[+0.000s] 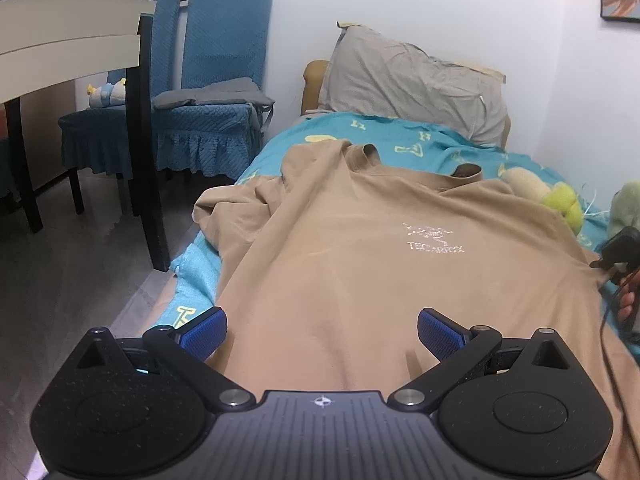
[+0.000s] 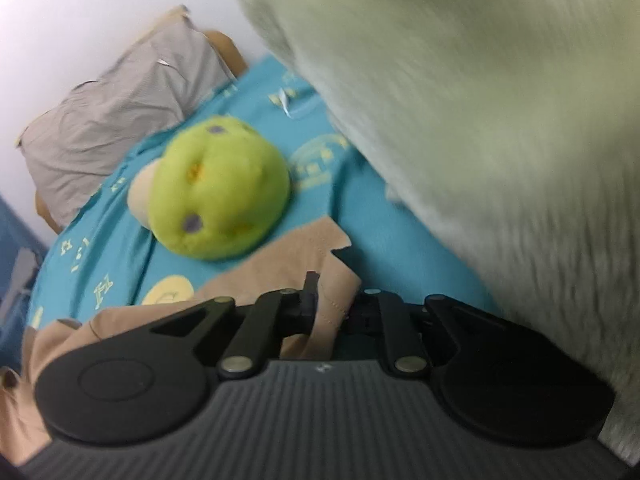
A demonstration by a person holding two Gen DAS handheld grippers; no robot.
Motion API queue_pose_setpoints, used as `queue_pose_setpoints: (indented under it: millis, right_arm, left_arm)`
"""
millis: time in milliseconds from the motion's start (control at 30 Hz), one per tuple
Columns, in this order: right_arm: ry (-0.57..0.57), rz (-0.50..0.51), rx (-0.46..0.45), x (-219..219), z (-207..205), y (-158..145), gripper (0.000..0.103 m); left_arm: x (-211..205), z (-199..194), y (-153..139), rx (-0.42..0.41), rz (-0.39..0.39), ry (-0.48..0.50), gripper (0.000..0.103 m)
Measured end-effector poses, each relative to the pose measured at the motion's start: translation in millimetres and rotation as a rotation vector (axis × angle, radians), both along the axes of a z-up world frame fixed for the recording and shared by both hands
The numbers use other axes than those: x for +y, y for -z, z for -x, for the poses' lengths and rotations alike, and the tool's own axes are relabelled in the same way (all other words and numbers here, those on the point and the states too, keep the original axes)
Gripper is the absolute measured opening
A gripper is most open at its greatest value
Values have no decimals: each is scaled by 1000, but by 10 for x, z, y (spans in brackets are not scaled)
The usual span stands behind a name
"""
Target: Fold clothes
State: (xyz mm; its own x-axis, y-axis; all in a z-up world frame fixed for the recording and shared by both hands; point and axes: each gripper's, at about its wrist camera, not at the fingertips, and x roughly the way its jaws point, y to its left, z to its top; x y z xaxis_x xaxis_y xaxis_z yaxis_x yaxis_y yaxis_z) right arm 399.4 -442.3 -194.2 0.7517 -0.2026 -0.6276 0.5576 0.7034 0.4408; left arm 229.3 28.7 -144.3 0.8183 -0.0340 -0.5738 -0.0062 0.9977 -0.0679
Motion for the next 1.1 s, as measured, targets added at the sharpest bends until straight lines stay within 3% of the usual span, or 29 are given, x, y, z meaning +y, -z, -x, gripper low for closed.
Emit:
queue_pose_setpoints:
  millis: [33, 100, 133, 367, 600, 767, 867, 967, 1033, 1100]
  right_arm:
    - [-12, -7, 12, 25, 36, -29, 31]
    - [-52, -35, 12, 67, 82, -96, 91]
    - [-62, -51, 3, 108, 153, -152, 94]
    - [-139, -28, -19, 552, 885, -829, 94]
    - [-273, -108, -98, 1143, 1757, -1305, 94]
    - [-447, 16, -94, 1605, 1840, -1466, 94]
    - [-492, 65, -108, 1735, 1743, -1489, 94]
    - [-533, 88, -123, 1813, 1626, -1471, 94]
    - [-554, 83, -118, 1837, 1595, -1456, 94]
    - [-555, 47, -107, 1802, 1535, -1411, 94]
  left_arm:
    - [1, -4, 3, 0, -9, 0, 102]
    - [3, -8, -2, -3, -23, -4, 102]
    - [9, -6, -10, -3, -24, -5, 102]
    - [70, 115, -144, -20, 2, 0, 102]
    - [347, 200, -234, 20, 143, -77, 100]
    - [781, -29, -139, 77, 305, -218, 94]
    - [1099, -324, -49, 91, 396, -301, 84]
    - [1448, -669, 80, 69, 521, -381, 76]
    - [1610, -903, 214, 73, 618, -388, 70]
    - [1679, -1124, 347, 100, 661, -382, 65]
